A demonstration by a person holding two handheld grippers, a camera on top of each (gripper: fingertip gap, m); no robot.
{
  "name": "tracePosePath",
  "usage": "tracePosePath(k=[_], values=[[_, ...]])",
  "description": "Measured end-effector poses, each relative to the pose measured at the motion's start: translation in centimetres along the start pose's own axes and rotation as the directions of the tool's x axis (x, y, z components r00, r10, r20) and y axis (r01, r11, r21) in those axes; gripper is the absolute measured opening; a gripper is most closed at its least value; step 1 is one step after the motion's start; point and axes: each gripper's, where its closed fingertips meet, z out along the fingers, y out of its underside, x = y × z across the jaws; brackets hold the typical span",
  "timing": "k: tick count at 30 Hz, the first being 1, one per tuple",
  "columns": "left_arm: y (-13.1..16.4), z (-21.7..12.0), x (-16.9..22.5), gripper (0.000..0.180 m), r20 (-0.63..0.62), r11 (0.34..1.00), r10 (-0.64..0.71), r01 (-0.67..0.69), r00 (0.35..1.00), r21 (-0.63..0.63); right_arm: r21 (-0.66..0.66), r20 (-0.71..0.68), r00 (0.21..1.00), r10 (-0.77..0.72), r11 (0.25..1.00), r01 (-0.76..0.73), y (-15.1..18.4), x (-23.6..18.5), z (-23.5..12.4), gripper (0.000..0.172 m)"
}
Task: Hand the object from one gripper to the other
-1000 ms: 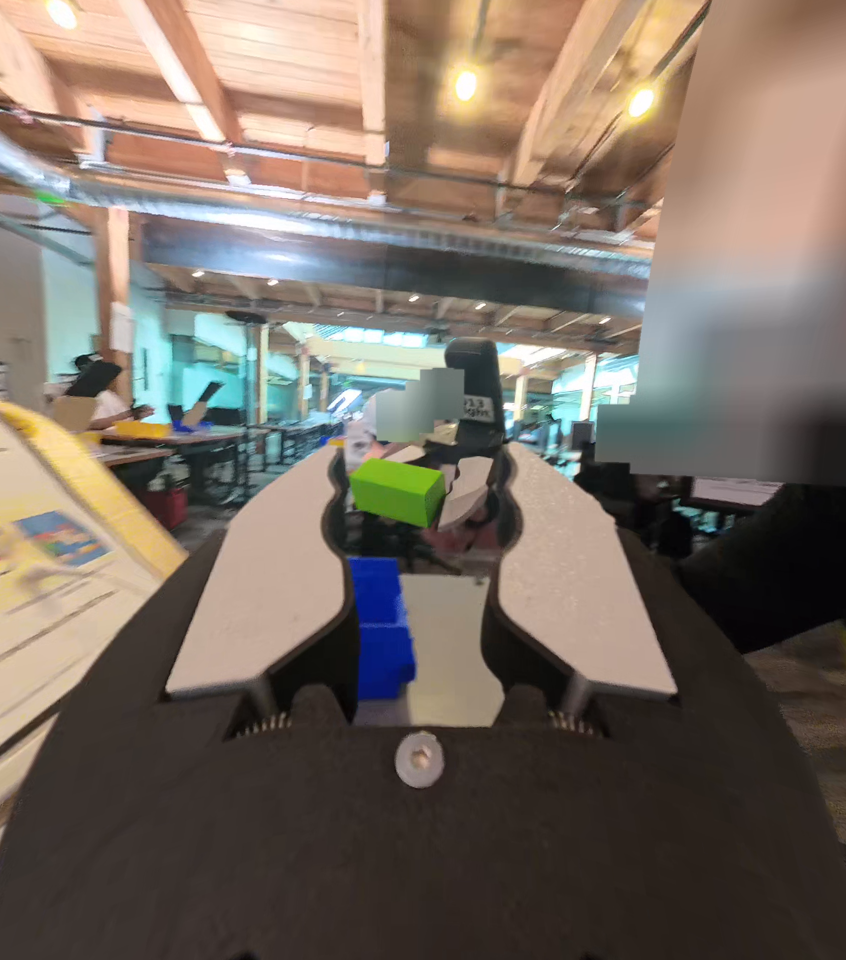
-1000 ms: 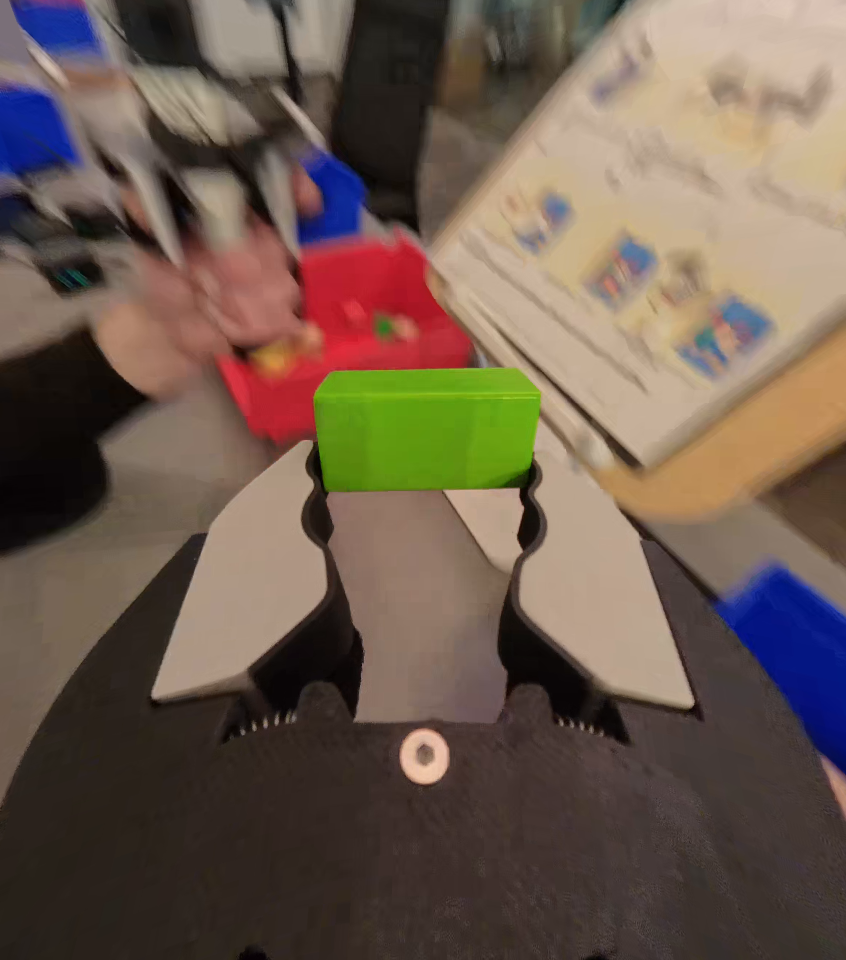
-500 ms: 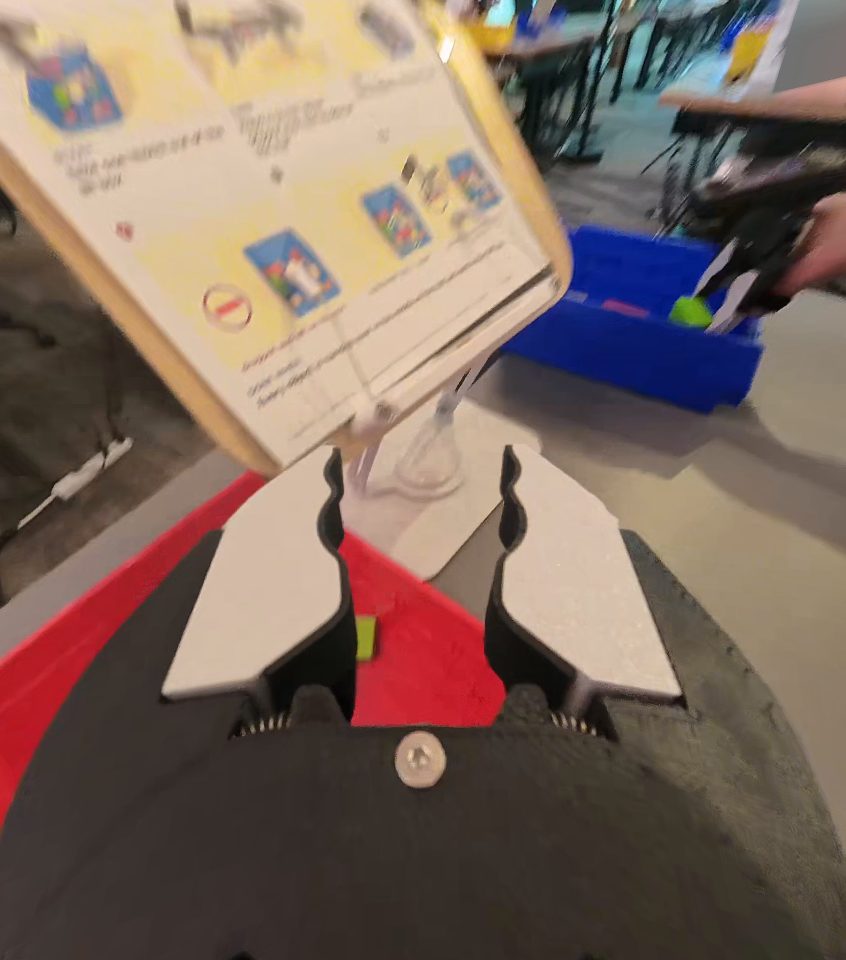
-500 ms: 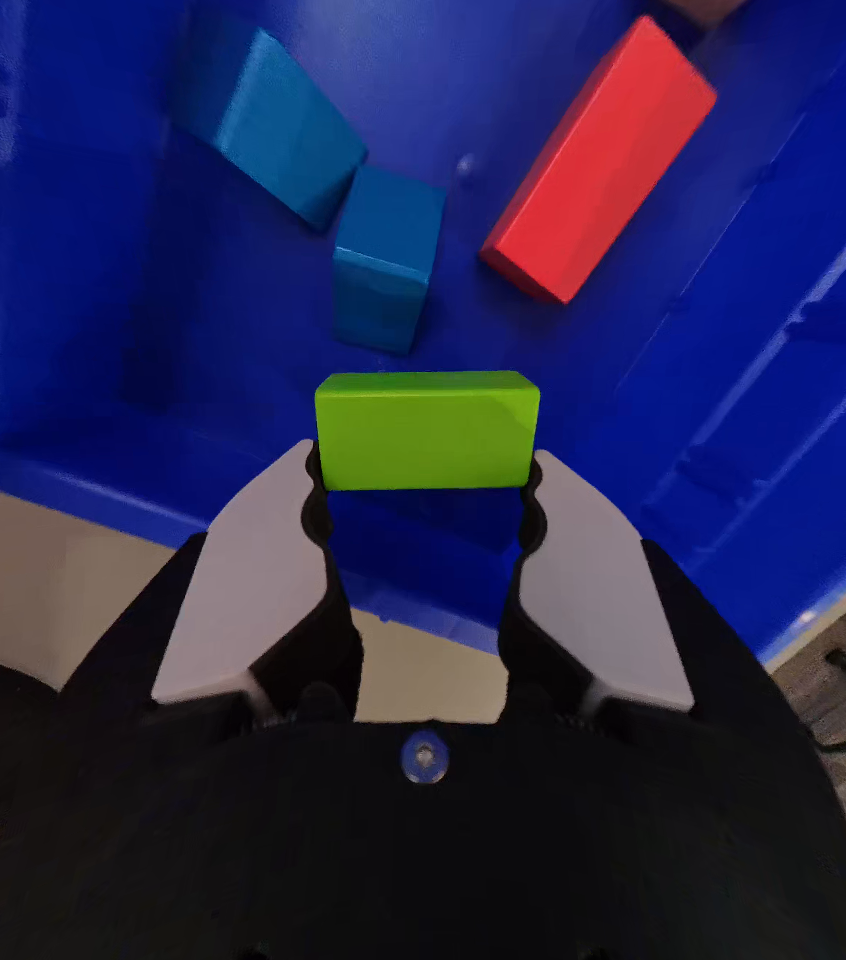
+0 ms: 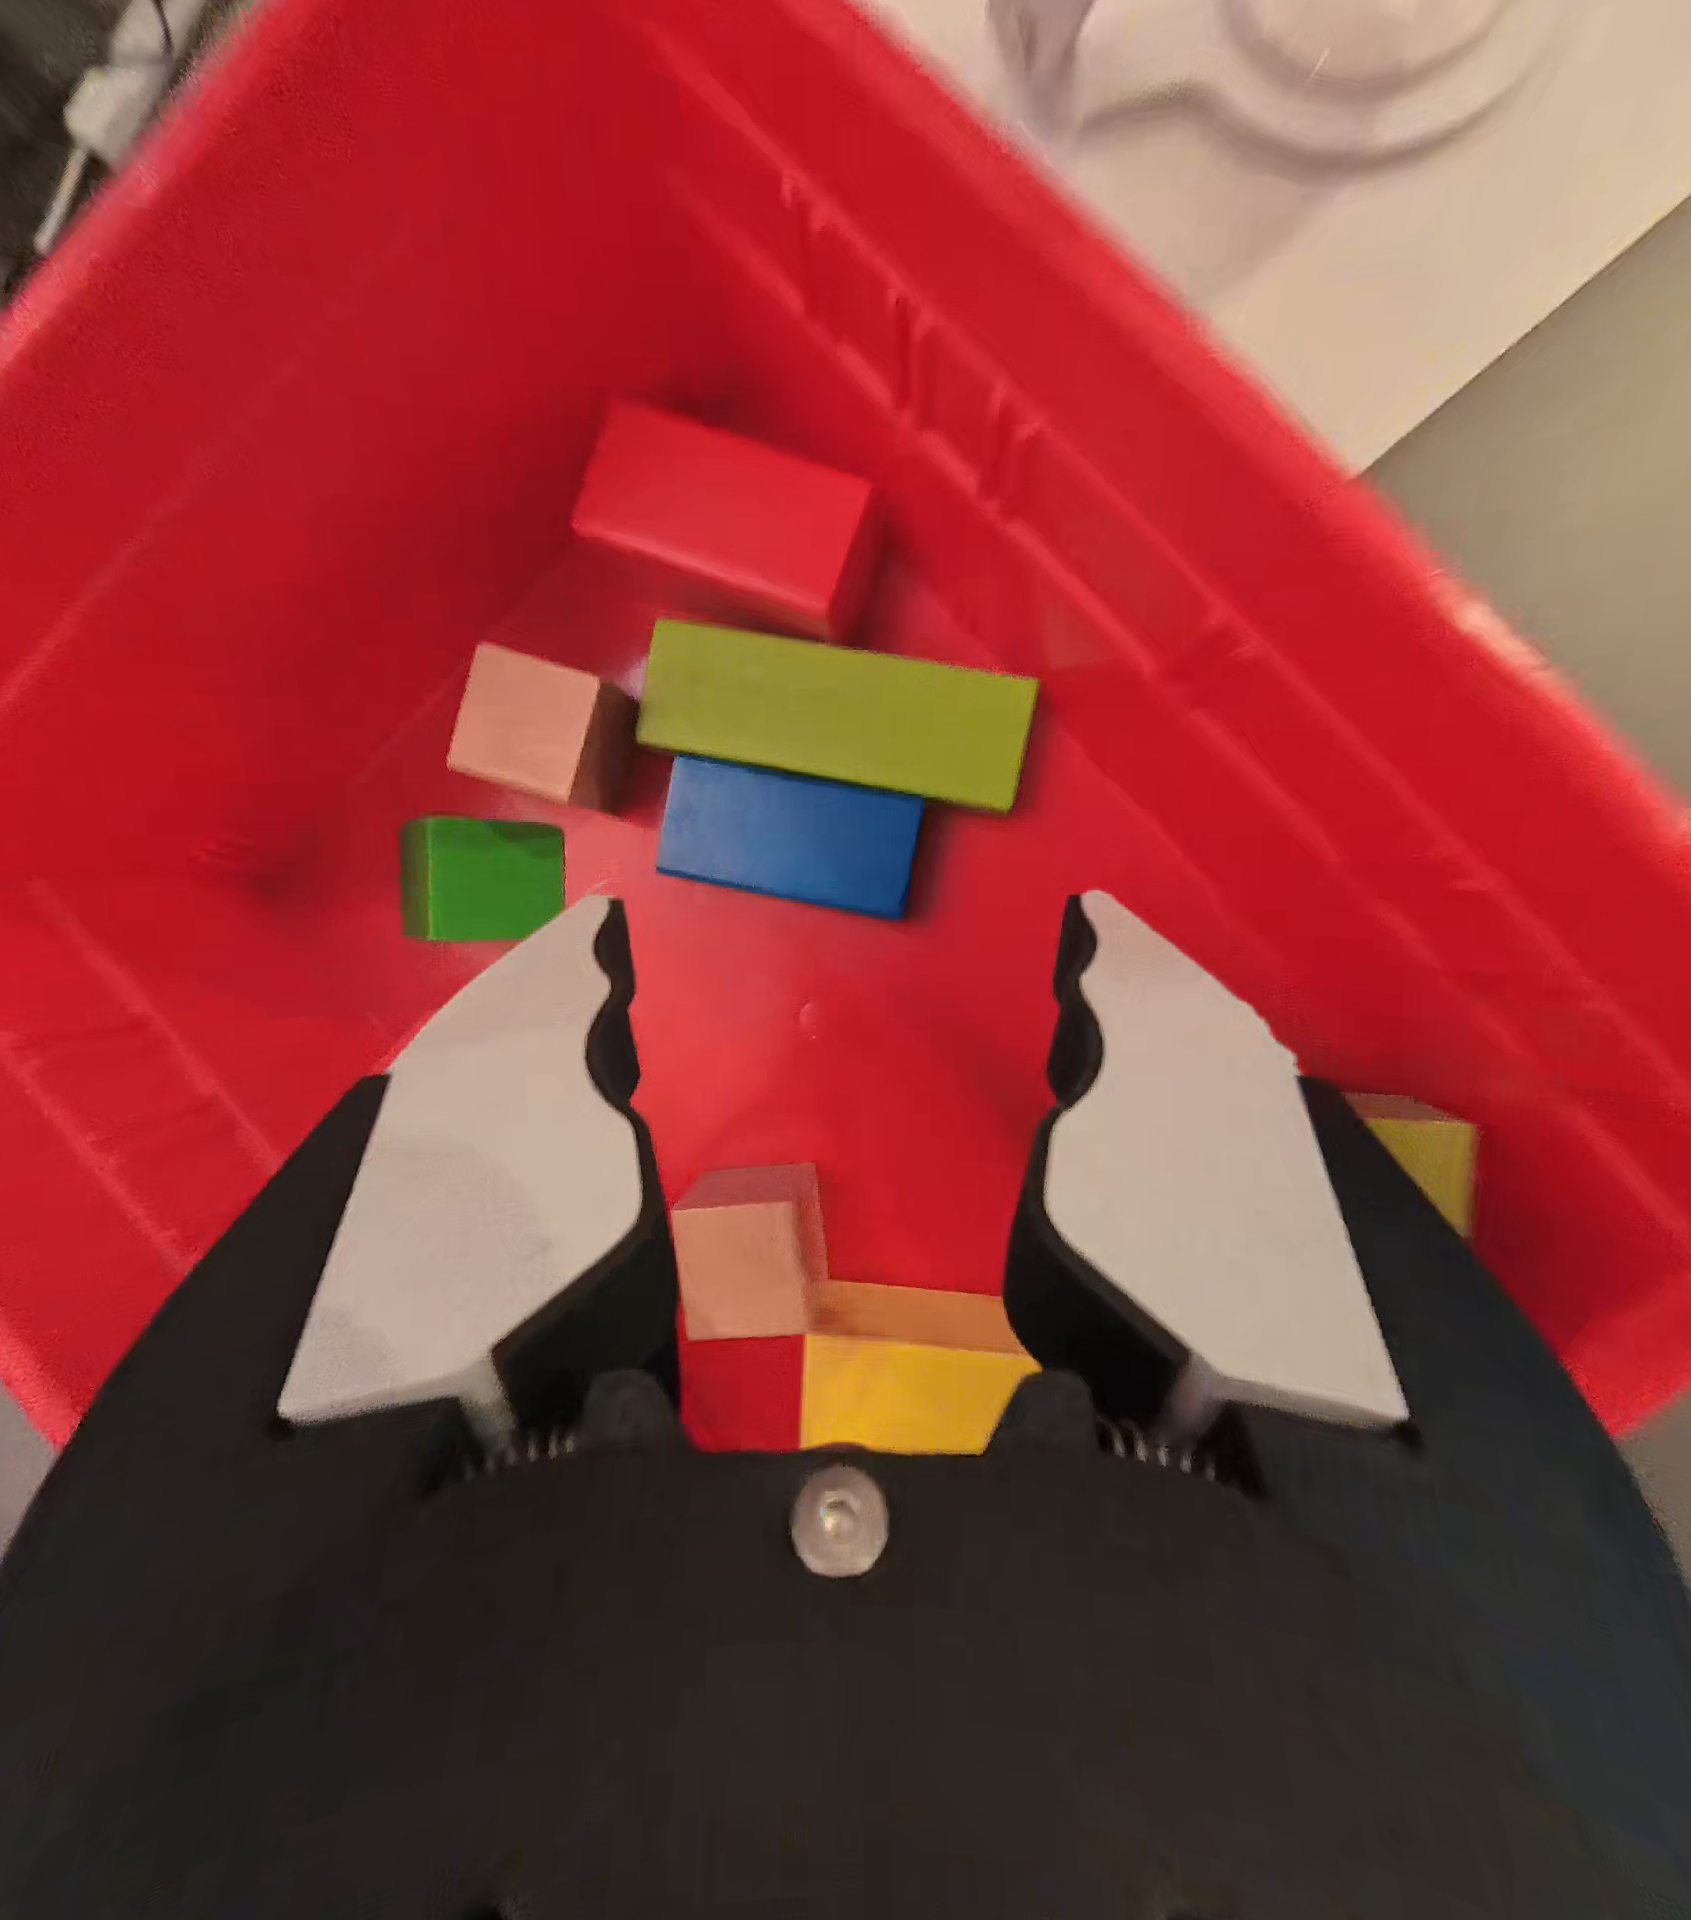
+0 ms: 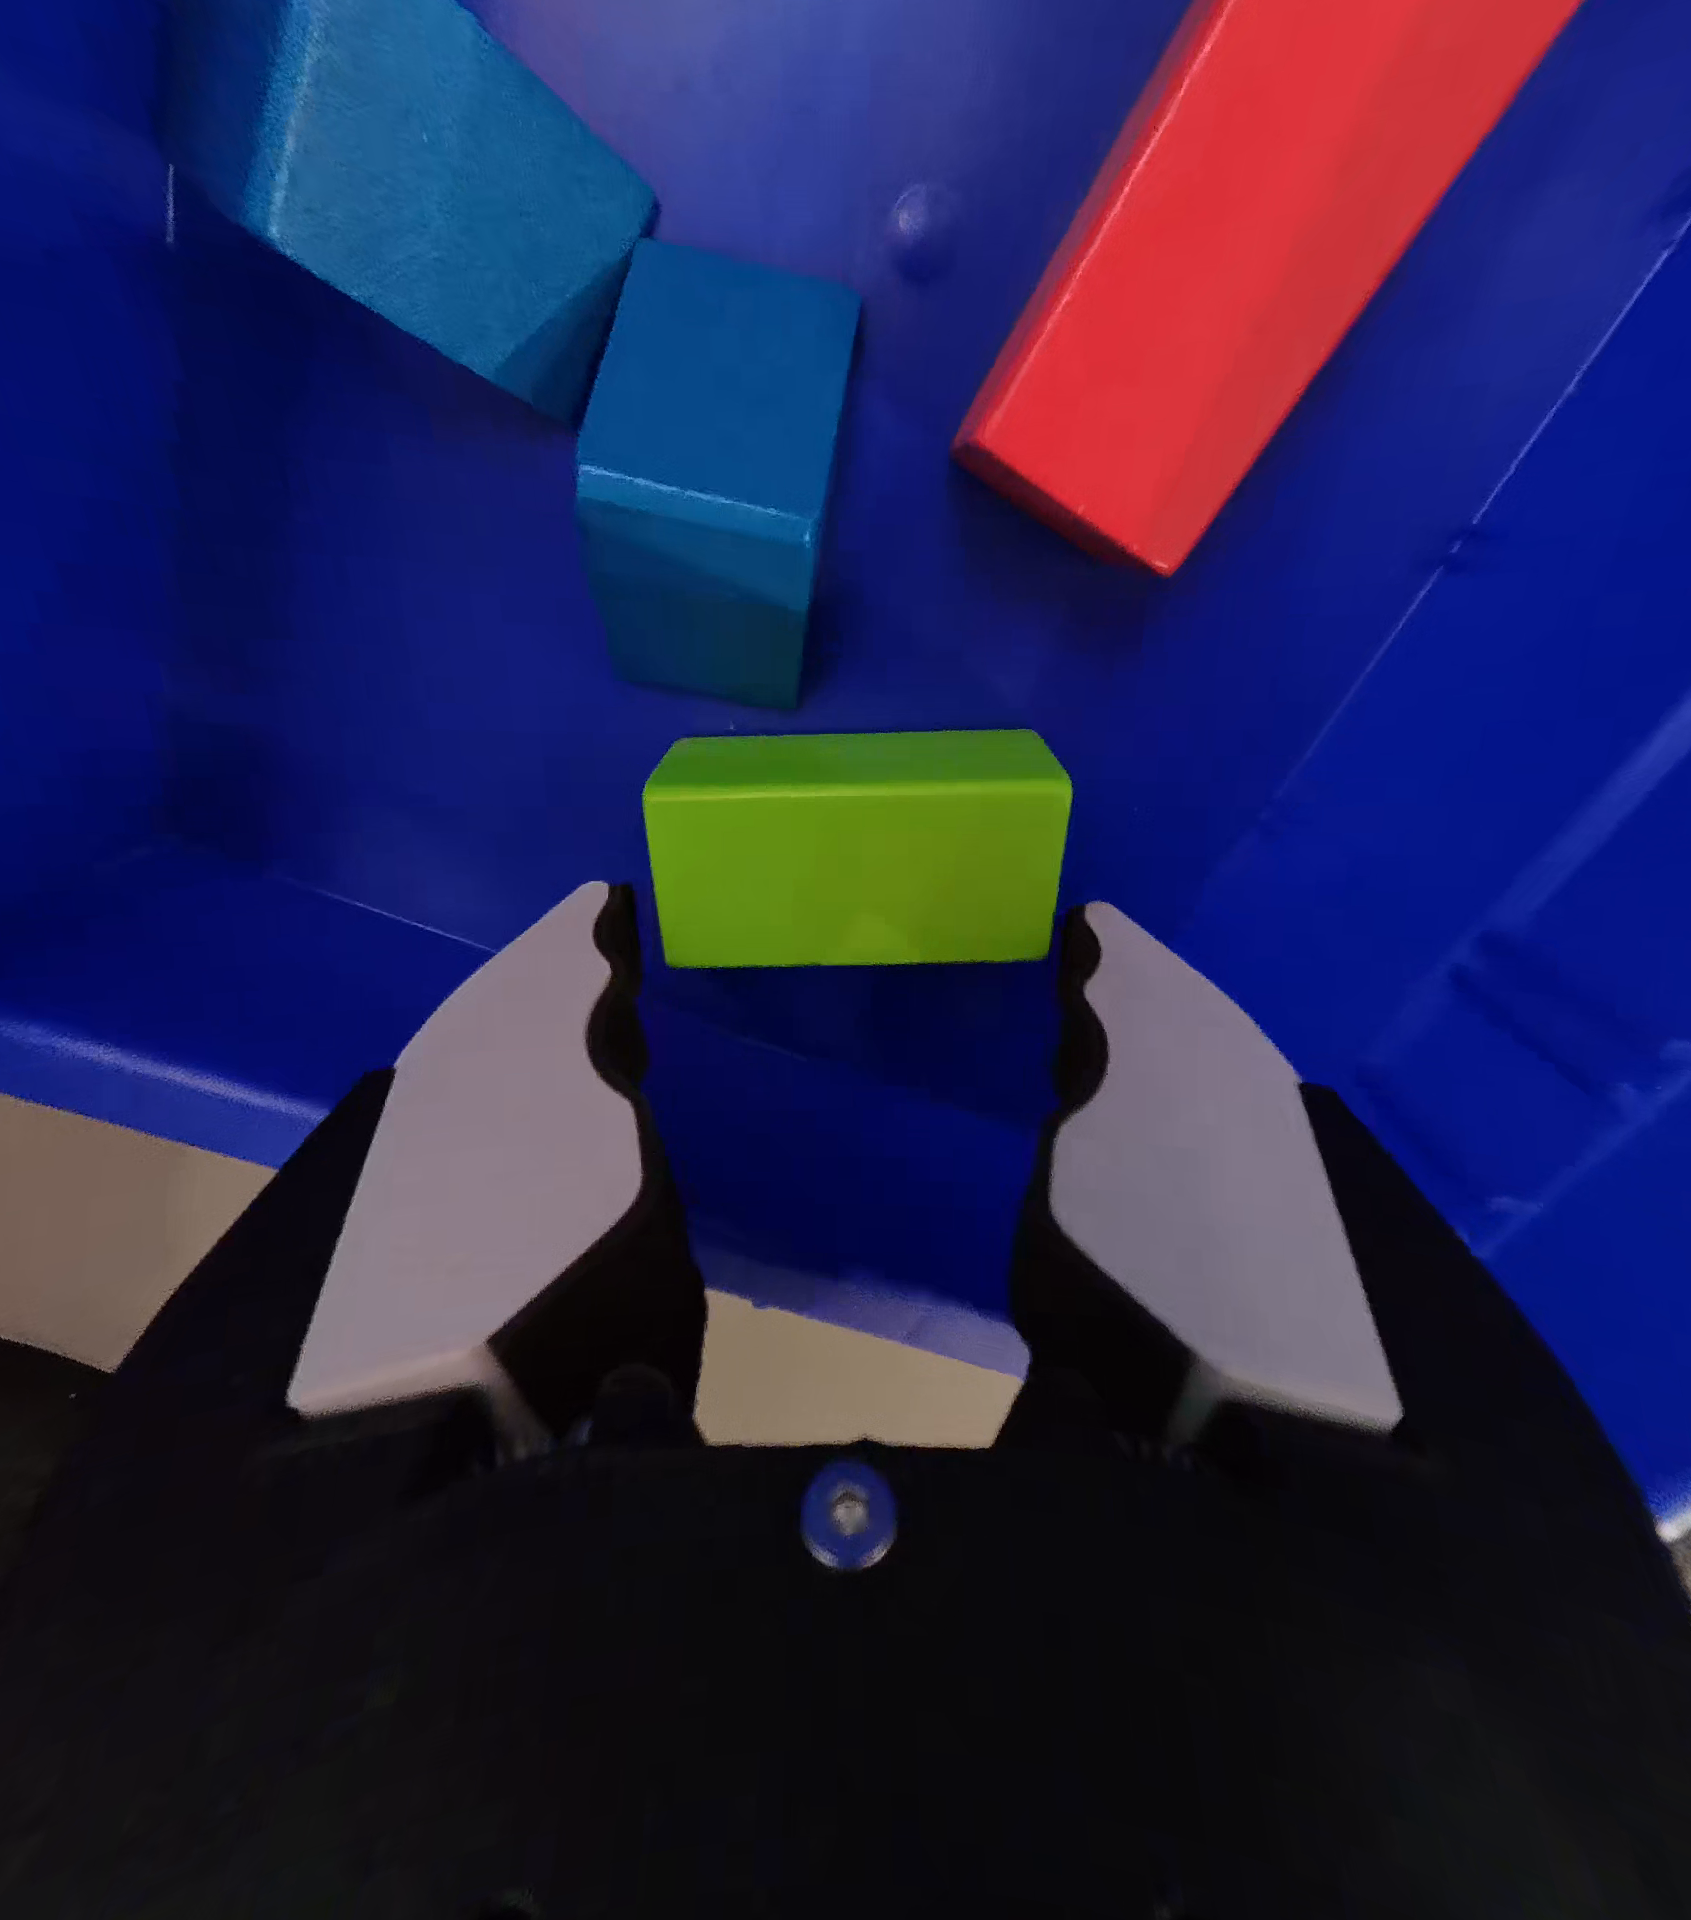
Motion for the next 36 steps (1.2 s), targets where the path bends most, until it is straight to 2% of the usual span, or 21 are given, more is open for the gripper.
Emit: tracePosePath(k=[6,10,17,20,21,26,31,33,35,36], values=[[2.2,4.8,-0.7,0.084,0.036,0.985,0.052,-0.046,0.998,-0.165,0.054,-0.035,0.999,-0.03,0.998,0.032,-0.3,-0.6,-1.8,0.078],[1.8,5.1,-1.1,0.066,0.058,0.989,0.051,-0.042,0.997,-0.144,0.092,-0.05,0.998,-0.049,0.994,0.053,-0.6,-1.1,-2.9,0.076],[2.0,4.9,-0.9,0.061,0.046,0.987,0.072,-0.064,0.996,-0.149,0.159,-0.065,0.995,-0.073,0.984,0.082,-1.2,-2.0,-5.0,0.072],[2.6,4.7,0.4,0.086,-0.039,0.983,0.065,-0.071,0.997,-0.169,0.167,-0.076,0.993,-0.088,0.981,0.1,-1.4,-2.3,-5.6,0.072],[2.7,4.7,0.2,0.093,-0.027,0.98,0.091,-0.095,0.995,-0.175,0.168,-0.079,0.992,-0.094,0.98,0.106,-1.4,-2.5,-5.8,0.072],[1.1,5.5,-0.9,0.106,0.022,0.988,0.119,-0.116,0.993,-0.105,0.172,-0.082,0.99,-0.111,0.977,0.124,-1.6,-3.0,-6.1,0.071],[1.8,5.8,0.3,0.085,-0.133,0.995,-0.009,-0.004,0.991,-0.098,0.179,-0.081,0.989,-0.12,0.975,0.133,-1.6,-3.4,-6.3,0.07],[2.3,5.3,0.7,0.069,-0.141,0.992,0.006,-0.024,0.99,-0.123,0.185,-0.08,0.99,-0.119,0.974,0.132,-1.6,-3.5,-6.4,0.07],[3.0,4.8,1.4,0.069,-0.161,0.984,0.021,-0.049,0.987,-0.171,0.189,-0.079,0.99,-0.119,0.973,0.132,-1.6,-3.6,-6.5,0.07],[3.3,4.6,1.9,0.075,-0.178,0.982,0.03,-0.063,0.984,-0.18,0.191,-0.079,0.99,-0.121,0.972,0.134,-1.7,-3.7,-6.5,0.069]])
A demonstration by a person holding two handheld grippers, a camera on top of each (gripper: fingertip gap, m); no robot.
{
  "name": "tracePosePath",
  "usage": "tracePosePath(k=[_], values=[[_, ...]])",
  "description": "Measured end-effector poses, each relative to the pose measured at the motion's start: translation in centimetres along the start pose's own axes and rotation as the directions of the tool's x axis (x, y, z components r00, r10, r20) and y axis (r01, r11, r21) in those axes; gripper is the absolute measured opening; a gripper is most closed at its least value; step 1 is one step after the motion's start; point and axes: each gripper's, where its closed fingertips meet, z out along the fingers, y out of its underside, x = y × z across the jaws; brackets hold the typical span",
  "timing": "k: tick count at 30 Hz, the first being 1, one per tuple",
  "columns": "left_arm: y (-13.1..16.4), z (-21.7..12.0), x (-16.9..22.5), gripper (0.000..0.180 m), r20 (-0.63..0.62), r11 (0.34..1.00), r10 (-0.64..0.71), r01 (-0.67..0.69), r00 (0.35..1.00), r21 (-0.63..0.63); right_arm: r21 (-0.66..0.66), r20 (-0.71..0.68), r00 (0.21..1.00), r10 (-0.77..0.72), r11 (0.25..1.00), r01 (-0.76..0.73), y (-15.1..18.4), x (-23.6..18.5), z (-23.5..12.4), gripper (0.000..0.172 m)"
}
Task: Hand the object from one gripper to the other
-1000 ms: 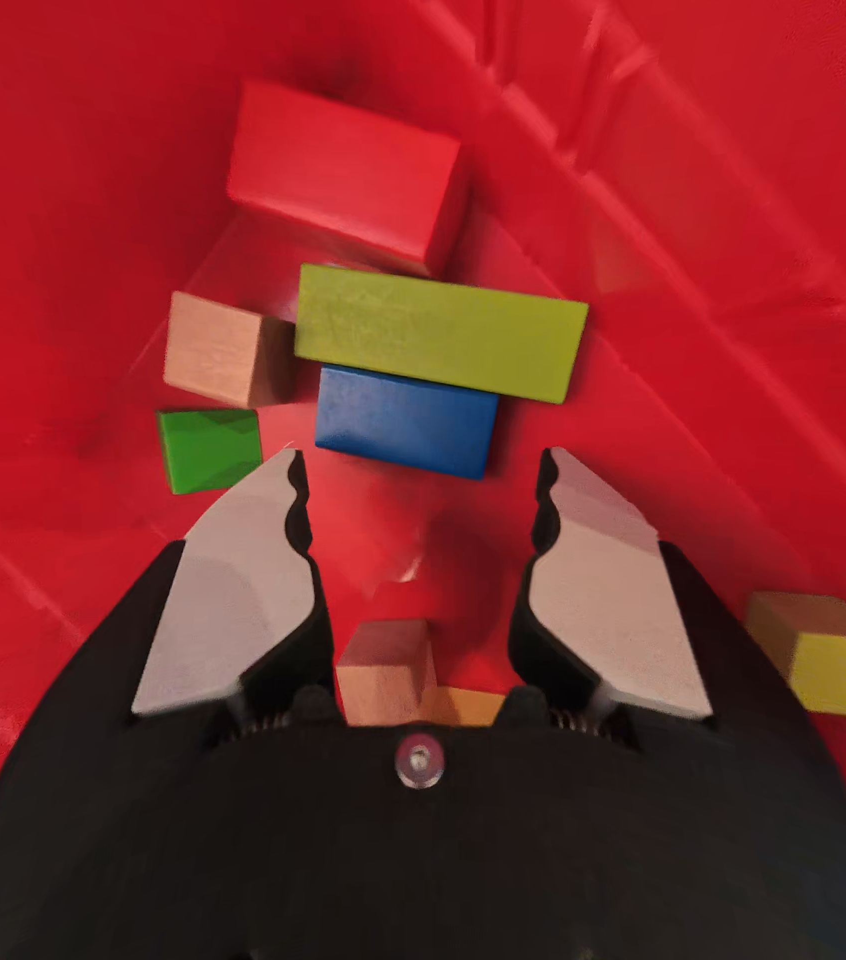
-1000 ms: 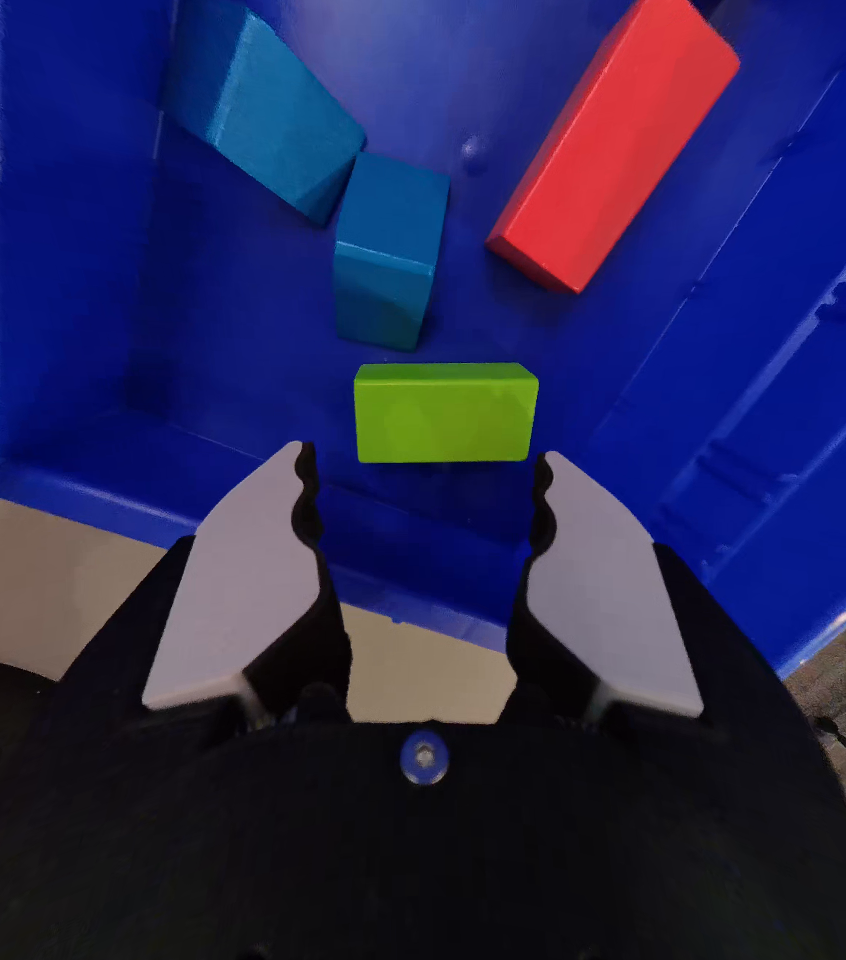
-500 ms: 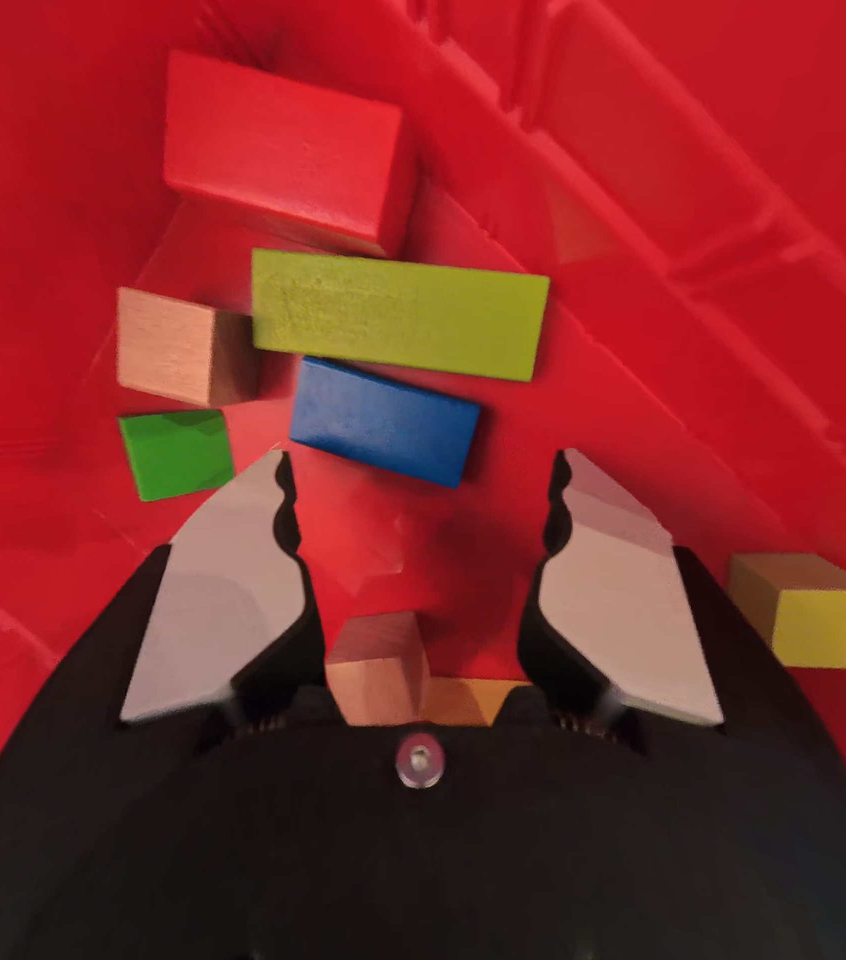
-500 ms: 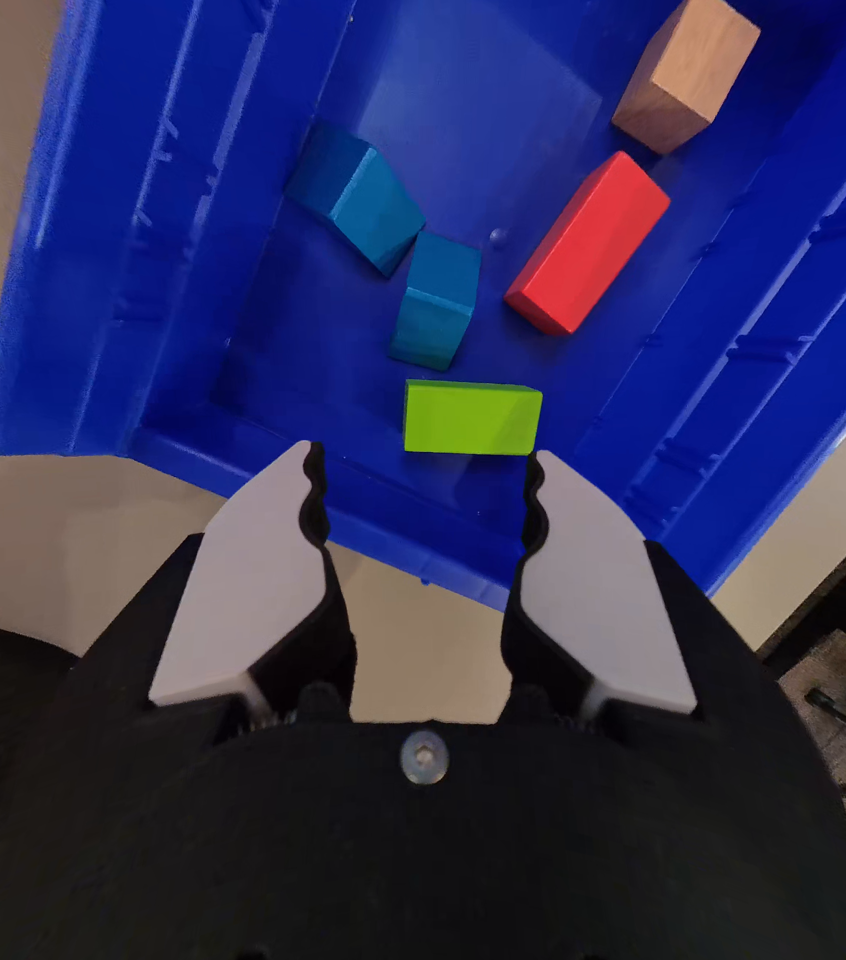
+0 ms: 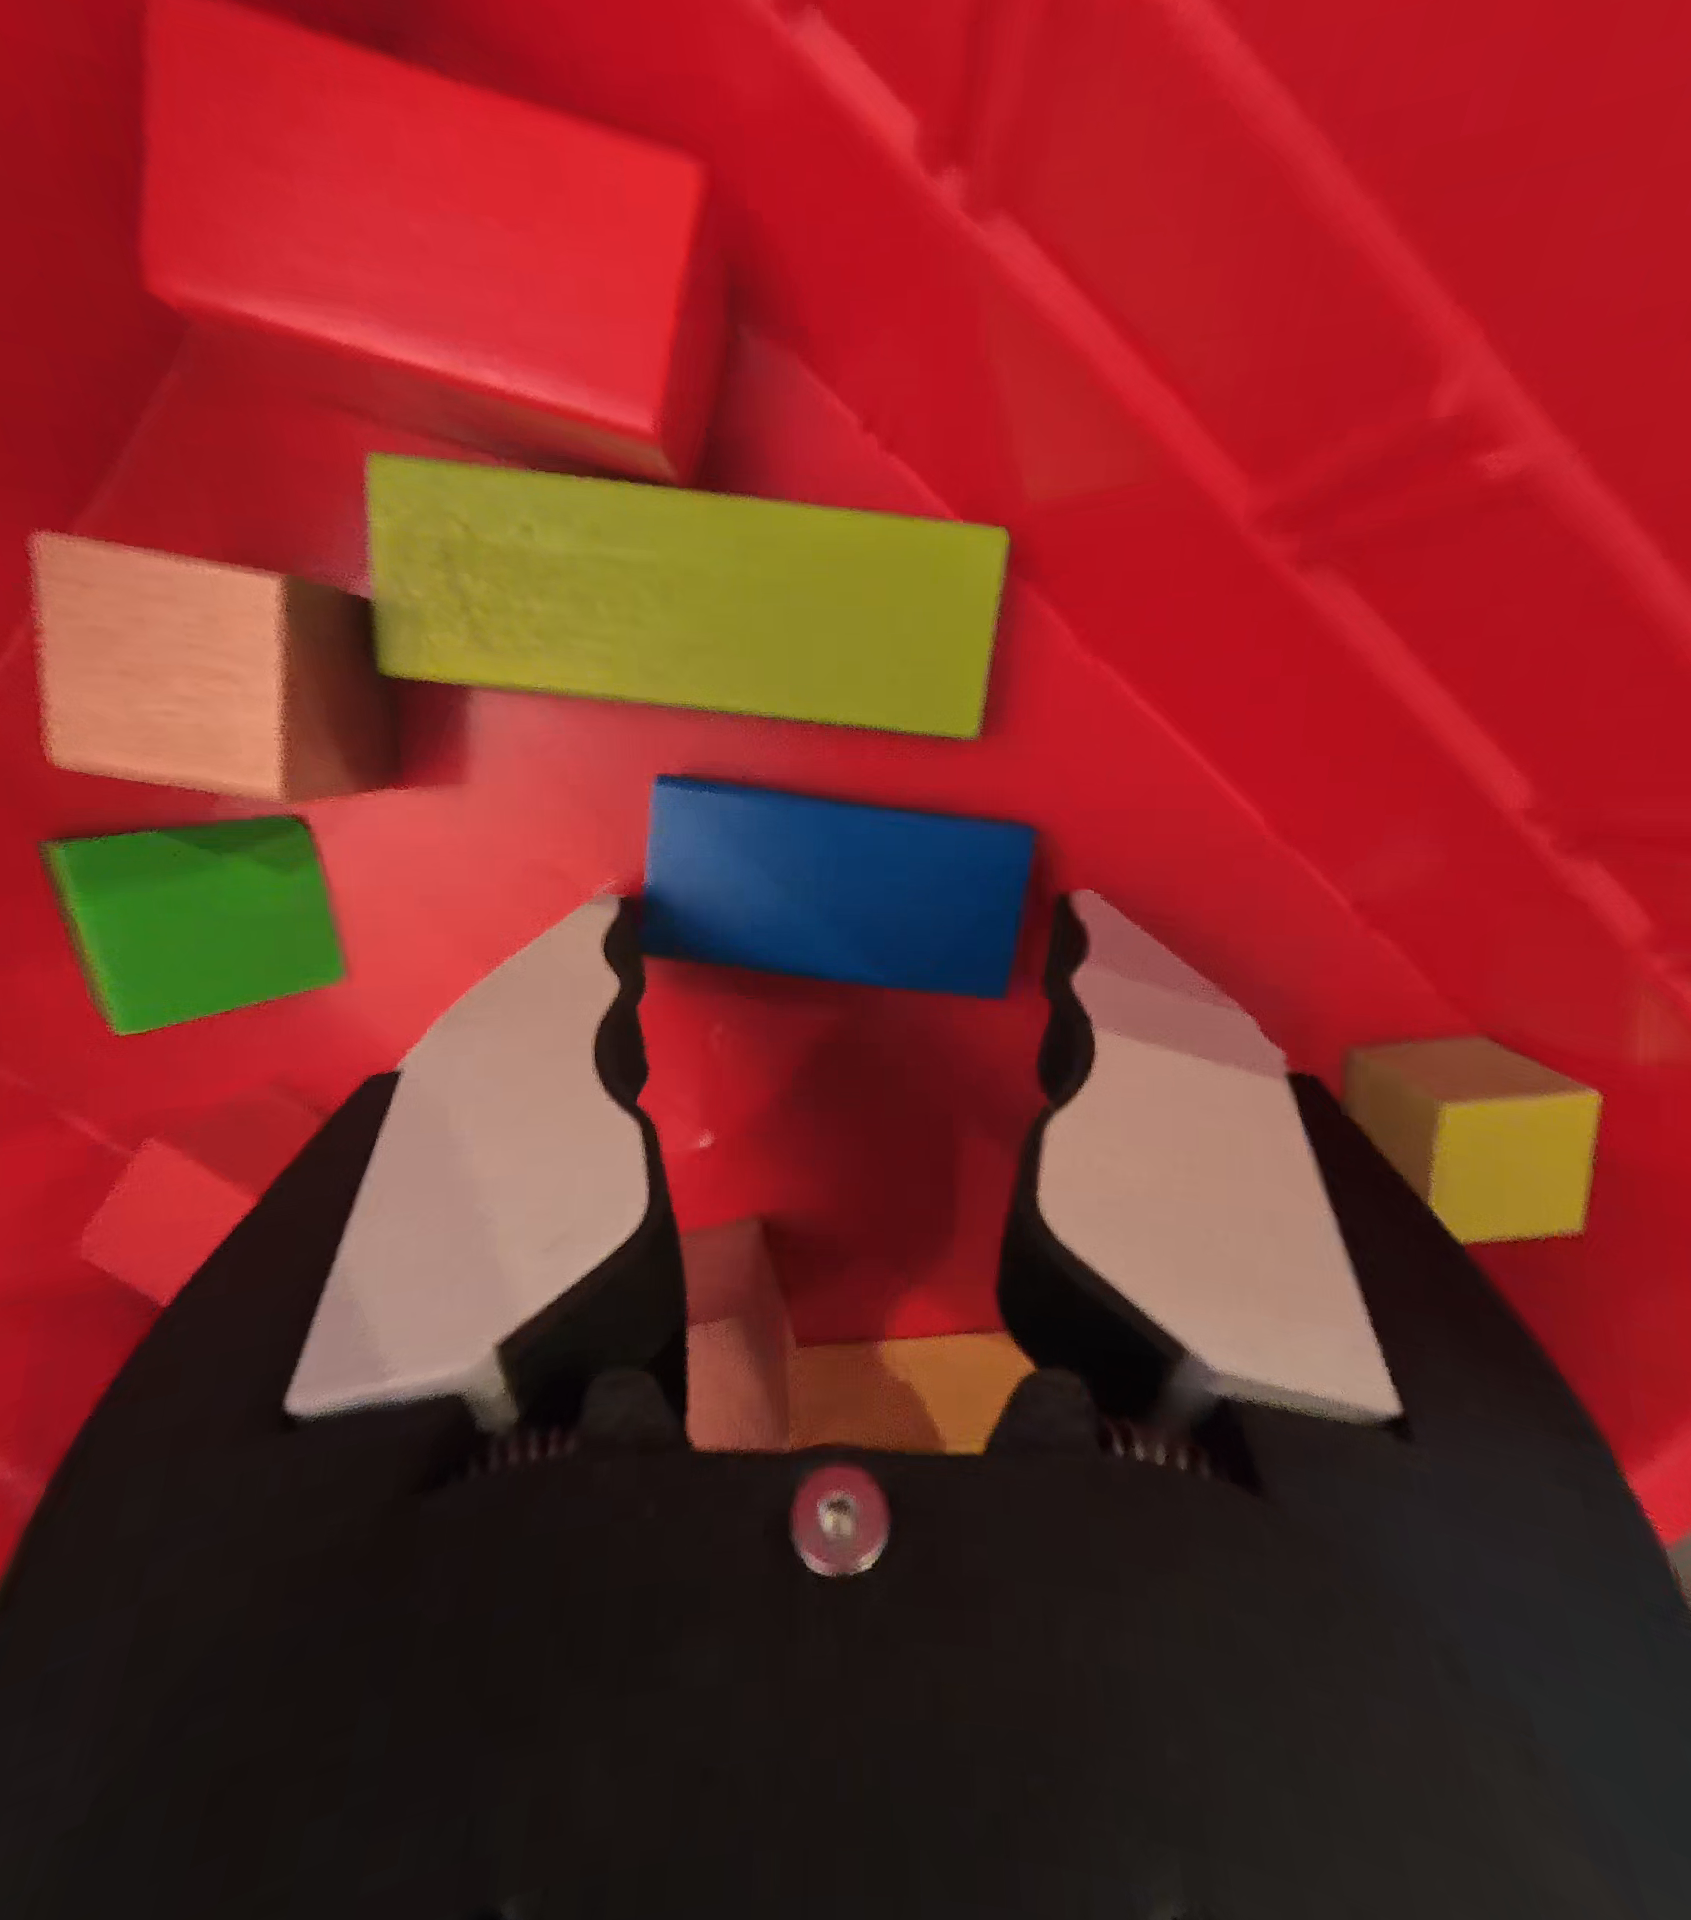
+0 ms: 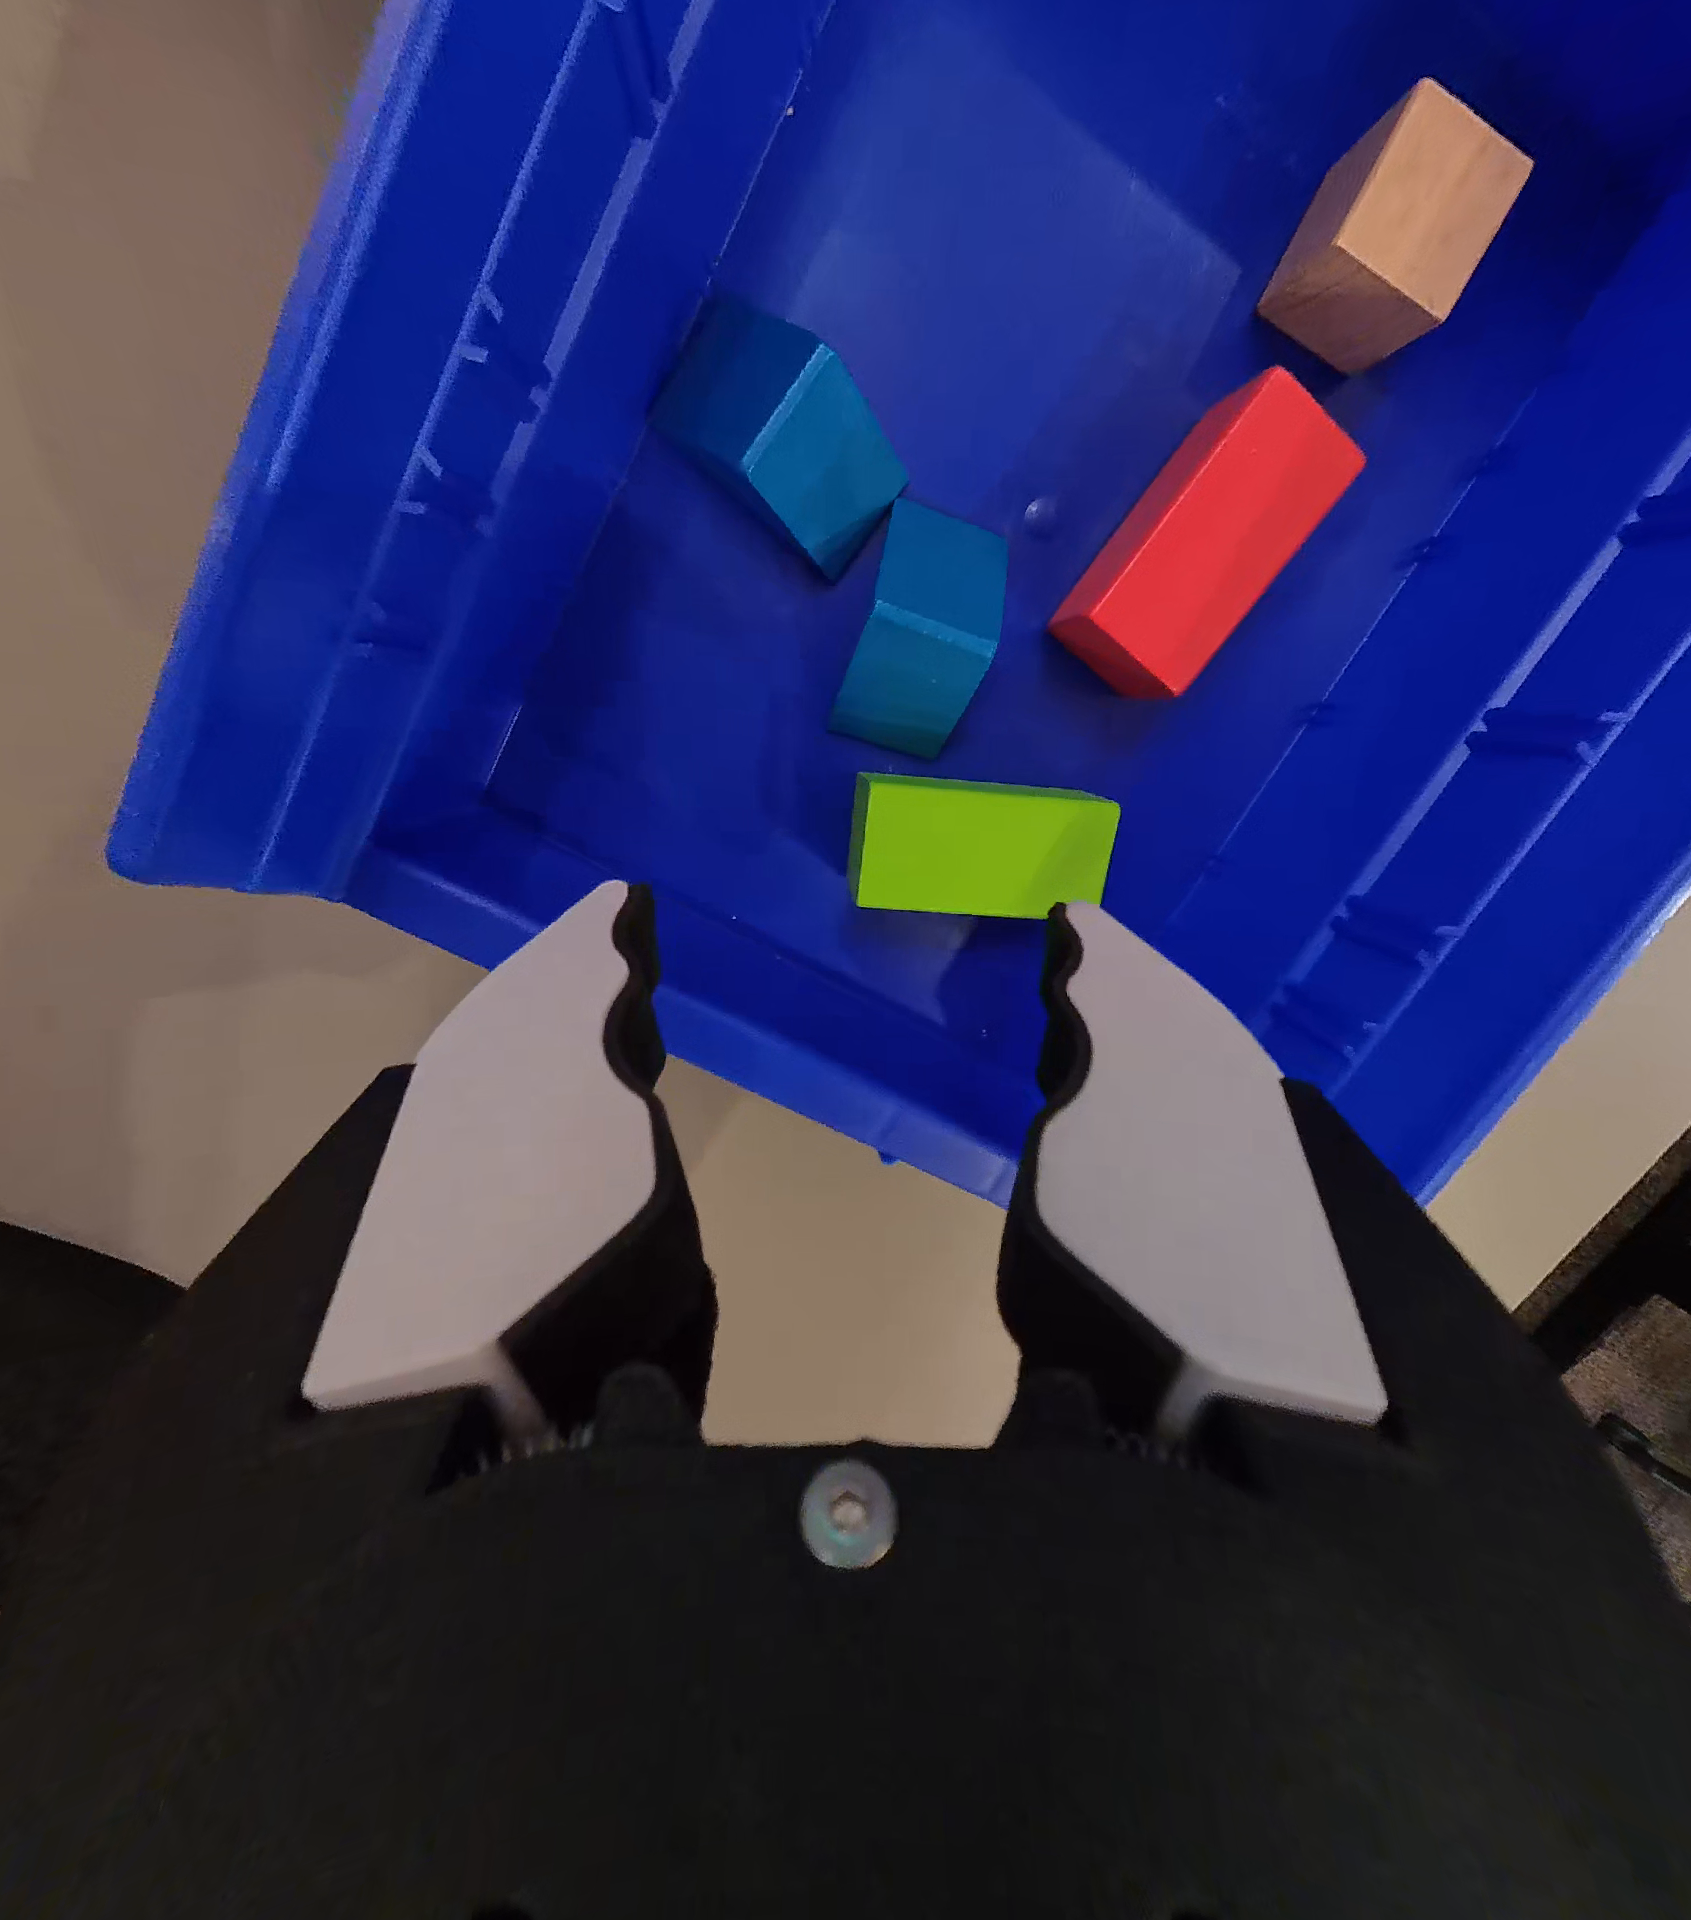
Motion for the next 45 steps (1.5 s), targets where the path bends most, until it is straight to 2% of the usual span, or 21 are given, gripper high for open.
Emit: tracePosePath(k=[2,5,6,7,13,17,20,22,24,26,27,29,32,34,37,41,45], values=[[0.5,0.0,0.5,0.085,-0.006,0.999,0.035,-0.035,0.999,-0.02,0.005,0.001,1.0,-0.004,1.0,0.004,-0.1,-0.2,0.0,0.069],[0.6,0.1,0.5,0.086,0.001,0.998,0.056,-0.056,0.998,-0.024,0.009,0.005,1.0,-0.009,1.0,0.009,-0.3,-0.4,0.1,0.069],[0.6,0.0,0.6,0.084,0.0,0.998,0.059,-0.059,0.998,-0.023,0.01,0.004,1.0,-0.01,1.0,0.01,-0.3,-0.5,0.1,0.069],[0.4,-0.1,0.7,0.067,-0.006,0.997,0.076,-0.076,0.997,-0.008,0.014,0.004,1.0,-0.01,1.0,0.01,-0.3,-0.5,0.0,0.069],[0.4,-0.3,0.4,0.067,0.02,0.996,0.093,-0.093,0.995,0.005,0.086,-0.017,1.0,0.001,0.996,0.001,-0.6,-0.5,-1.5,0.069],[-0.7,-2.5,0.1,0.067,0.053,0.99,0.088,-0.093,0.995,0.106,0.197,-0.059,0.998,-0.009,0.98,0.02,-1.8,-0.9,-4.4,0.069],[-2.4,-6.4,0.8,0.067,0.062,0.96,0.094,-0.107,0.994,0.257,0.357,-0.085,0.992,-0.091,0.927,0.116,-4.7,-3.5,-7.9,0.071],[-4.3,-10.4,2.3,0.067,0.044,0.893,0.129,-0.135,0.991,0.428,0.497,-0.06,0.981,-0.184,0.847,0.189,-7.6,-7.2,-10.6,0.073],[-7.0,-15.1,5.1,0.067,0.027,0.756,0.208,-0.179,0.978,0.63,0.632,-0.041,0.957,-0.288,0.734,0.248,-10.8,-11.8,-13.1,0.074],[-9.3,-19.1,8.6,0.066,0.03,0.602,0.309,-0.22,0.951,0.767,0.751,-0.008,0.92,-0.393,0.605,0.265,-13.8,-16.8,-15.2,0.077],[-10.4,-20.6,10.4,0.066,0.031,0.532,0.359,-0.232,0.933,0.815,0.805,0.011,0.899,-0.438,0.537,0.252,-15.2,-19.2,-16.2,0.077],[-12.3,-22.3,13.9,0.067,0.013,0.437,0.438,-0.225,0.899,0.871,0.889,0.056,0.856,-0.514,0.415,0.192,-17.5,-23.3,-17.8,0.08],[-14.4,-24.0,19.3,0.067,-0.046,0.305,0.566,-0.157,0.823,0.939,0.95,0.106,0.806,-0.583,0.299,0.091,-19.9,-26.7,-19.2,0.081],[-15.4,-24.4,21.7,0.066,-0.102,0.267,0.616,-0.085,0.781,0.96,0.966,0.119,0.79,-0.601,0.254,0.048,-20.9,-27.7,-19.5,0.079],[-16.0,-25.2,24.1,0.067,-0.15,0.211,0.672,0.006,0.726,0.977,0.966,0.159,0.776,-0.611,0.258,0.005,-21.6,-28.2,-19.2,0.081],[-16.2,-25.4,25.4,0.067,-0.18,0.199,0.701,0.053,0.69,0.979,0.973,0.191,0.746,-0.638,0.225,-0.057,-21.5,-28.6,-19.8,0.08],[-16.4,-24.6,25.8,0.066,-0.173,0.214,0.701,0.027,0.692,0.976,0.968,0.246,0.696,-0.675,0.213,-0.136,-21.0,-29.0,-20.5,0.08]])
